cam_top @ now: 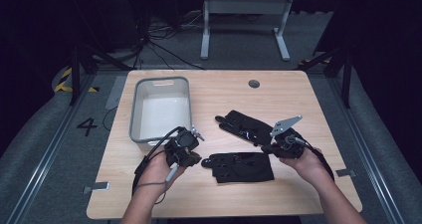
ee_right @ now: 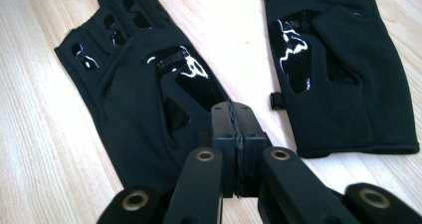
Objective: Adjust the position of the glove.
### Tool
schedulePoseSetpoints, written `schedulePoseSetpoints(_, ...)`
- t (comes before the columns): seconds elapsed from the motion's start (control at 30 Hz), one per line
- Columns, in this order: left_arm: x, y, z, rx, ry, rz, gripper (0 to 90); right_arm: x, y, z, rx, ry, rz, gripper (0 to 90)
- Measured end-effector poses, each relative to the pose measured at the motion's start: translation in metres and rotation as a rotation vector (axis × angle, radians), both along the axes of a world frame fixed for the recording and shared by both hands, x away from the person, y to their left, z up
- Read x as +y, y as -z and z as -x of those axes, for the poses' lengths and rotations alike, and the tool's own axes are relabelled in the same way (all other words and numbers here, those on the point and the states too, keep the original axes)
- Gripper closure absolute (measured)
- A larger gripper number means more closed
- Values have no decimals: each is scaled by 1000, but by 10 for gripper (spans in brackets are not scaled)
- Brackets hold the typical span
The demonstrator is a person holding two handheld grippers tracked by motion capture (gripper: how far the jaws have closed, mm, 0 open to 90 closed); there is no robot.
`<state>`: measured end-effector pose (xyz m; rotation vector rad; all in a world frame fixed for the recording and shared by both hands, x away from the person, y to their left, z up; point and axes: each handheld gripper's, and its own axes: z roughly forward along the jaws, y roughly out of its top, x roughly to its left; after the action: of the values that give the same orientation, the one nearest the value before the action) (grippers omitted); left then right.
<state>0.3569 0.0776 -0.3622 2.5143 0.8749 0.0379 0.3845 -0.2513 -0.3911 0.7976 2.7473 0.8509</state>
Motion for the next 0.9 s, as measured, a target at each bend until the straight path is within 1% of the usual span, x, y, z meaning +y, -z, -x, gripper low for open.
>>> schedulePoseSetpoints(0.1, 0, 0, -1, -1, -3, 12, 827, 2, 1, -1, 2, 0, -7, 900)
schedulePoseSetpoints(0.13, 0, 1, -2, 0, -6, 12, 819, 4, 3, -4, 14, -7, -9, 900)
schedulePoseSetpoints(0.2, 0, 2, -2, 3, -10, 14, 816, 8, 8, -4, 25, -8, 6, 900)
schedulePoseSetpoints(0.27, 0, 2, -3, 3, -4, 13, 809, 11, 13, -4, 39, -23, 20, 900)
schedulePoseSetpoints(0.3, 0, 2, -3, 3, -4, 13, 808, 11, 13, -4, 39, -23, 20, 900)
schedulePoseSetpoints(0.33, 0, 3, -2, 8, -3, 17, 807, 14, 17, -3, 54, -33, 33, 900)
schedulePoseSetpoints(0.4, -1, 3, -2, 7, 2, 16, 803, 19, 22, -1, 67, -41, 40, 900)
schedulePoseSetpoints(0.47, -8, 10, -4, 21, 13, 26, 806, 23, 25, 0, 73, -50, 48, 900)
schedulePoseSetpoints(0.5, -12, 15, -4, 37, 23, 22, 808, 25, 27, 0, 80, -56, 55, 900)
schedulePoseSetpoints(0.53, -17, 19, -4, 43, 32, 12, 811, 26, 28, 0, 83, -60, 57, 900)
schedulePoseSetpoints(0.6, -19, 21, -4, 49, 37, 5, 811, 27, 30, 0, 86, -61, 62, 900)
schedulePoseSetpoints(0.63, -25, 25, -5, 56, 51, -7, 811, 29, 33, 0, 92, -70, 76, 900)
schedulePoseSetpoints(0.67, -25, 25, -5, 56, 51, -7, 811, 29, 33, 0, 92, -70, 76, 900)
schedulePoseSetpoints(0.7, -26, 26, -5, 56, 53, -8, 812, 31, 37, 0, 101, -78, 93, 900)
schedulePoseSetpoints(0.73, -26, 26, -5, 58, 52, -9, 811, 31, 39, 0, 101, -79, 100, 900)
schedulePoseSetpoints(0.9, -27, 28, -6, 63, 53, 0, 809, 30, 41, 0, 103, -80, 97, 900)
